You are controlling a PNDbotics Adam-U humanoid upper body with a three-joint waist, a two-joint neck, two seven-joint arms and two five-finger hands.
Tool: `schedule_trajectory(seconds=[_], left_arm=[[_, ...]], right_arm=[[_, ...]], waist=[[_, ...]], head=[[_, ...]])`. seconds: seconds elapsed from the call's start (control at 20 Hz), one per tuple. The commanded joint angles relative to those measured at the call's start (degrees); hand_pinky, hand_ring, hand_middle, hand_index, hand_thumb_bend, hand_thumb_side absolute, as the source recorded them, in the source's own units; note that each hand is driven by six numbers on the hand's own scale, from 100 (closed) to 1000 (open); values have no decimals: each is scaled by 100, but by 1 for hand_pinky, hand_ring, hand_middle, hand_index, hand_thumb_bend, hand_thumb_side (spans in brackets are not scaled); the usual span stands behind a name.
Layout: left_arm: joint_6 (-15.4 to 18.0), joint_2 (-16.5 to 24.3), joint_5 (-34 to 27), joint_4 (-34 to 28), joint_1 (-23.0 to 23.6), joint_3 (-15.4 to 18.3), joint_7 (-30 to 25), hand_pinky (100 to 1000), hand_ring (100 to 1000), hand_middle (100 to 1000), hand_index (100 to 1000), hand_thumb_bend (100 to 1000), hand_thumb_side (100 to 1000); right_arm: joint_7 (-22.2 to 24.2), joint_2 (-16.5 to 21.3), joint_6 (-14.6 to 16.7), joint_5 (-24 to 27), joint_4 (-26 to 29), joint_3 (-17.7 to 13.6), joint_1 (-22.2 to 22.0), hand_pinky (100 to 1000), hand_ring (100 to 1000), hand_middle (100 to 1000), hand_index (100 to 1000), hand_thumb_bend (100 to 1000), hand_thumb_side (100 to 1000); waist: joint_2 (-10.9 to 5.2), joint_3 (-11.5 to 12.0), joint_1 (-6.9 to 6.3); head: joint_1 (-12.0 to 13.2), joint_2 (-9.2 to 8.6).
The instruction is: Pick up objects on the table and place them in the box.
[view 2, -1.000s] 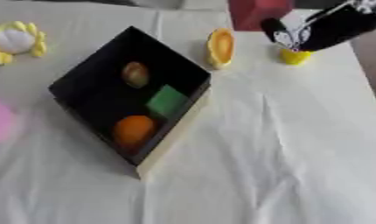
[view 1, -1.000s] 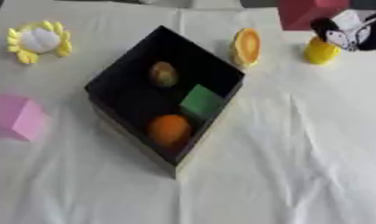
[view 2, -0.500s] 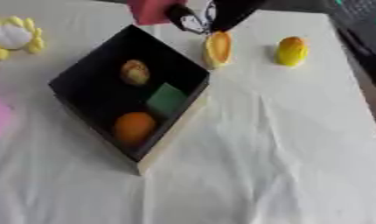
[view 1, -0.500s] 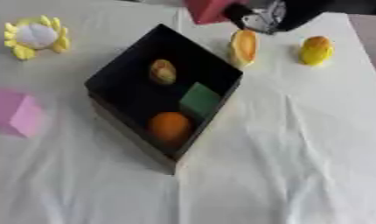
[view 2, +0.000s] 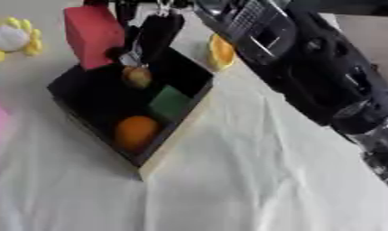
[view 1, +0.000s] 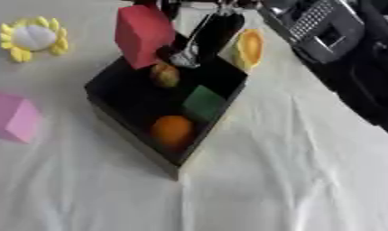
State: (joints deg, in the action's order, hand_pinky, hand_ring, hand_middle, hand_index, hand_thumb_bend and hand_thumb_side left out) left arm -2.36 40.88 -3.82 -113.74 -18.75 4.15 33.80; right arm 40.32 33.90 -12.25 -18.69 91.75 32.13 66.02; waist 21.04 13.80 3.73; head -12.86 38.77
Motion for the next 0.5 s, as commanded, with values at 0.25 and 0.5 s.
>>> schedule_trajectory(seconds=[0.25, 0.5], left_arm=[[20, 117, -39, -85, -149, 2, -60, 806, 717, 716, 883, 212, 545], [17, 104, -47, -85, -169, -6, -73, 807, 717, 716, 883, 212, 545]], right_arm=[[152, -188, 424, -271, -645, 235, 93, 782, 672, 542, 603, 100, 134], [175, -231, 658, -296, -897, 201, 71, 841, 835, 739, 782, 128, 239]], waist=[[-153, 59, 17], [-156, 51, 12]], head=[[-79, 48], [-80, 125]])
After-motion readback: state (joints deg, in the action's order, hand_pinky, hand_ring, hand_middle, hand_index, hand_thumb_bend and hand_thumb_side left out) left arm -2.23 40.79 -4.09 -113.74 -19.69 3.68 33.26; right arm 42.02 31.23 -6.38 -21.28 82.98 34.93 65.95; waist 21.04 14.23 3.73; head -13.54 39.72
